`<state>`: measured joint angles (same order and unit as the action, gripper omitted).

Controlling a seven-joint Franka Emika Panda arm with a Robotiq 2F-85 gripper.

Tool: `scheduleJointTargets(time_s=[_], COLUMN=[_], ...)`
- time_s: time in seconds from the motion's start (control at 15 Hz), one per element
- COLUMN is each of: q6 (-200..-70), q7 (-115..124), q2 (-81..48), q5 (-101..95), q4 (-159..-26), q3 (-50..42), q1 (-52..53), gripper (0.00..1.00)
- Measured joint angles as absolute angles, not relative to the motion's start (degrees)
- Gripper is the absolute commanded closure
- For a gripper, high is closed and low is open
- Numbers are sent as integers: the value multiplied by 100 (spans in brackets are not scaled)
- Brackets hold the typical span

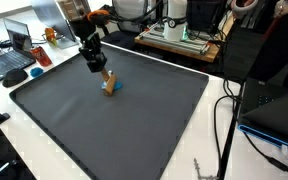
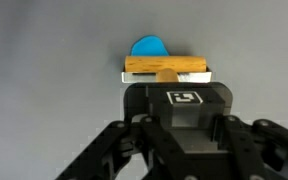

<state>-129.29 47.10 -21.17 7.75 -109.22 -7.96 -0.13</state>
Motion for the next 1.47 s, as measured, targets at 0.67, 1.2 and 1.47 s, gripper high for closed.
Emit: scheduleJointTargets(time_s=[0.67,1.2,1.47], q6=[-12981,-13139,-13687], q7=[5138,5239,5235], q2=[-2161,-2183,-2355], q5=[866,554,-41], q4=[-10879,-10852,-10842], q3=[-848,-894,-1057], q1=[-93,-81,-90], gripper=[78,78,78])
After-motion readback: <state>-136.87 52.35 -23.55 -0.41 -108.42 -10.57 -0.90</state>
